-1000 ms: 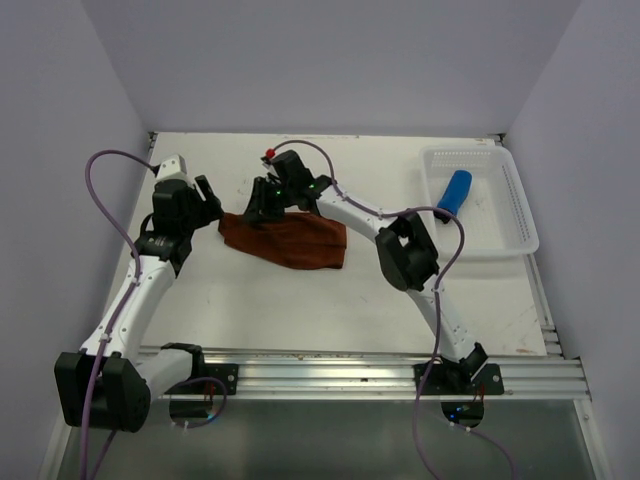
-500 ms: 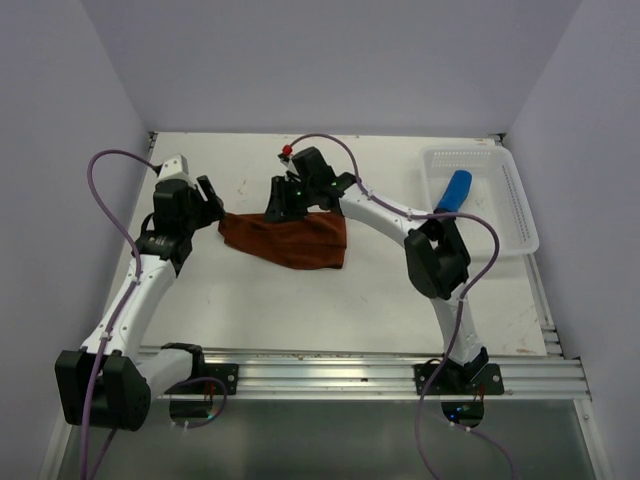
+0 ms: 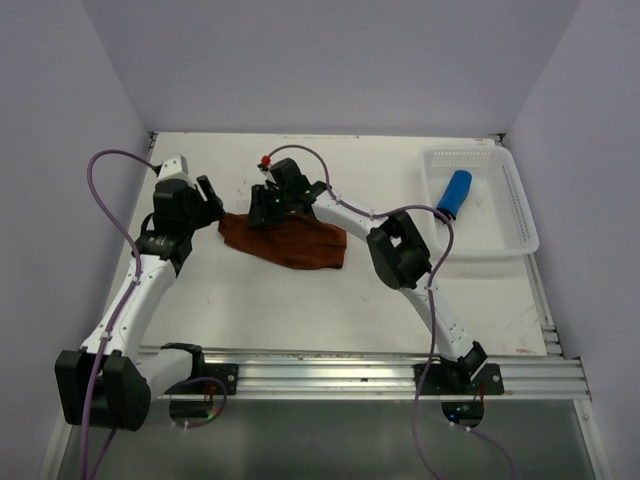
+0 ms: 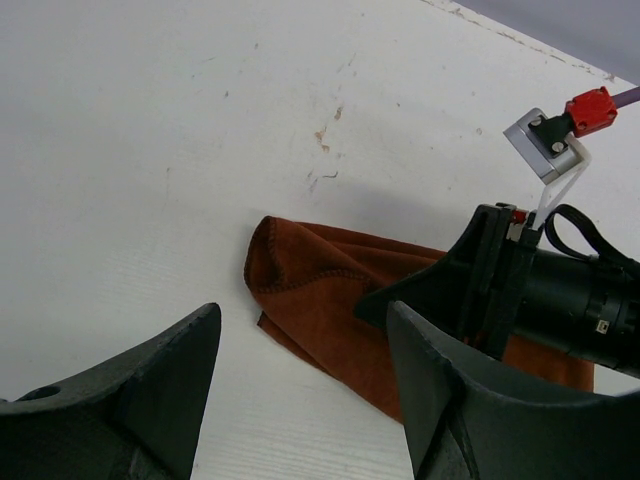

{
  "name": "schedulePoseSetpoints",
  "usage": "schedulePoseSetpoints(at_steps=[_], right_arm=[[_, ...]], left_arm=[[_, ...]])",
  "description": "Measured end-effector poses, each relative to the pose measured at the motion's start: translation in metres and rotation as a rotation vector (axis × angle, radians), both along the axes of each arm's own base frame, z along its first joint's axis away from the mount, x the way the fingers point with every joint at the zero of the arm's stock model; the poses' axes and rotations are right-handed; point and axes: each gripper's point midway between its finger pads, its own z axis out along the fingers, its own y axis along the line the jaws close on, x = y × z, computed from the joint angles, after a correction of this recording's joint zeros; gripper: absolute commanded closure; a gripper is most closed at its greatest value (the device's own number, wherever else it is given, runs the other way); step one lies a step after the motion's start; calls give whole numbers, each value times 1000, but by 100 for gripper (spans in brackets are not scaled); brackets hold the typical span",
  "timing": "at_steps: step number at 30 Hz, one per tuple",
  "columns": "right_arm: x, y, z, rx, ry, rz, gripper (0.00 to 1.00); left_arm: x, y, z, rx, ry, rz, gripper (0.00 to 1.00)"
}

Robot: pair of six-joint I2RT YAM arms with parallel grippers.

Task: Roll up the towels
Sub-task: Fold the towel

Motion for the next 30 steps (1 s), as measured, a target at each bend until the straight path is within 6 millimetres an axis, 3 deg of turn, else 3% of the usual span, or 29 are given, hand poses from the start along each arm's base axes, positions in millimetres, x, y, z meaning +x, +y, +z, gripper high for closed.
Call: schedulePoseSetpoints(at_steps=[3, 5, 6, 9, 21, 26, 30], right_arm=[[0, 8, -5, 2, -8, 9, 53], [1, 12, -6, 5, -14, 14, 66], [0, 14, -6, 7, -20, 19, 79], [-1, 18, -5, 8, -26, 24, 99], [-13, 29, -3, 14, -34, 48, 100], [-46, 47, -8, 38, -8, 117, 100], [-83, 52, -28, 30, 58, 169, 100]], left_arm=[[0, 0, 0, 0, 0, -1, 29], [0, -1, 0, -2, 0, -3, 29], [0, -1, 0, -2, 1, -4, 29], [0, -1, 0, -4, 1, -6, 29], [0, -2, -2, -4, 6, -7, 29], [0, 2, -2, 5, 5, 10, 29], [-1, 6, 0, 17, 3, 32, 29]])
